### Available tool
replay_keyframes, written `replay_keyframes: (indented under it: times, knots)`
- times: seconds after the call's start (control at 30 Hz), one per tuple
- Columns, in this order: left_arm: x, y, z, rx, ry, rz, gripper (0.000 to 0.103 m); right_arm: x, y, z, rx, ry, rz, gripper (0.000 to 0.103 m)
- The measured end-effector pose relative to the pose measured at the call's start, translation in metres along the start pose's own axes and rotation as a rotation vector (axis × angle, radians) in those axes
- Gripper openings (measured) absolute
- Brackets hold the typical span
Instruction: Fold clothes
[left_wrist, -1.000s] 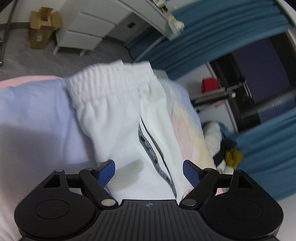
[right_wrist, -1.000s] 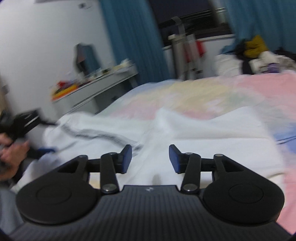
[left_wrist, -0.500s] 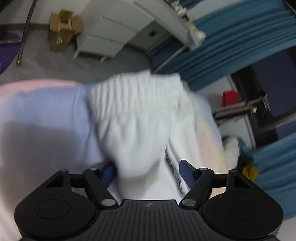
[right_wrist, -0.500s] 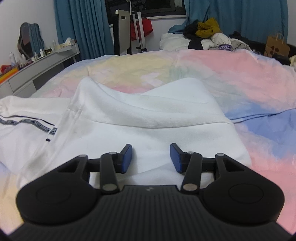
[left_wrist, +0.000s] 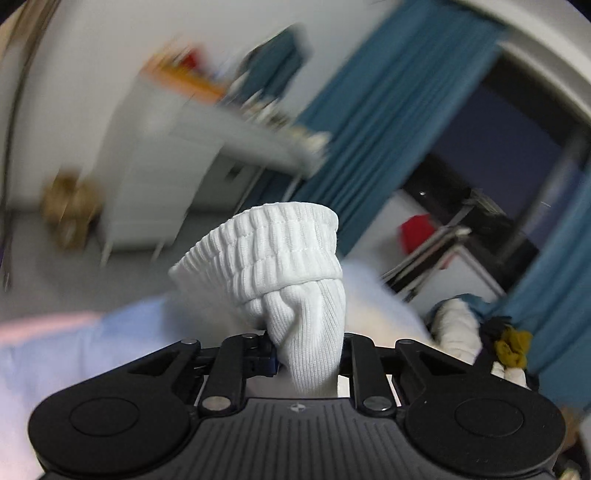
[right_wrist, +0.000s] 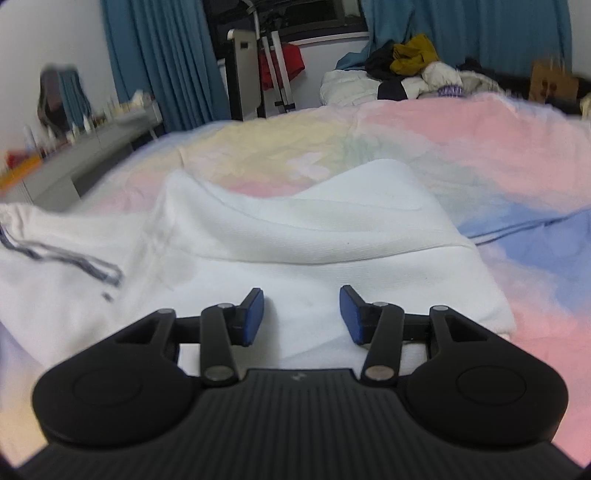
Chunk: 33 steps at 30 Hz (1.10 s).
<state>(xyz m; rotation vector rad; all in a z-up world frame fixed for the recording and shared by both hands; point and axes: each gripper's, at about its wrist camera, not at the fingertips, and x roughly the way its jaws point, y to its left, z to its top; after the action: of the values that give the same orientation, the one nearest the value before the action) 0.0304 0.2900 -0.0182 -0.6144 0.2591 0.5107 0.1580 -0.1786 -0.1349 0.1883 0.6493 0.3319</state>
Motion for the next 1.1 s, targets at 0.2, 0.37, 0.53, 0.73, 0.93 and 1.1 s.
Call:
replay_keyframes:
  times: [0.2, 0.37, 0.53, 0.73, 0.93, 1.1]
  knots:
    - [-0.067, -0.138, -0.027, 0.238, -0.163, -0.139, 0.019, -0.044, -0.025, 0.023, 0.128, -0.111, 0.032, 0.049]
    - [-0.1, -0.242, -0.09, 0.376, -0.216, -0.234, 0.019, -0.08, -0.059, 0.041, 0.189, -0.193, 0.009, 0.049]
    - [-0.113, -0.323, -0.192, 0.545, -0.191, -0.313, 0.019, -0.106, -0.106, 0.049, 0.294, -0.256, -0.015, 0.049]
    - [-0.115, -0.357, -0.346, 0.913, -0.082, -0.362, 0.019, -0.108, -0.157, 0.042, 0.472, -0.269, 0.027, 0.049]
    - [-0.106, -0.355, -0.374, 0.972, -0.051, -0.382, 0.022, -0.103, -0.171, 0.039, 0.539, -0.257, 0.099, 0.049]
    - [-0.086, -0.325, -0.352, 1.02, 0.049, -0.422, 0.046, -0.086, -0.173, 0.04, 0.57, -0.206, 0.143, 0.049]
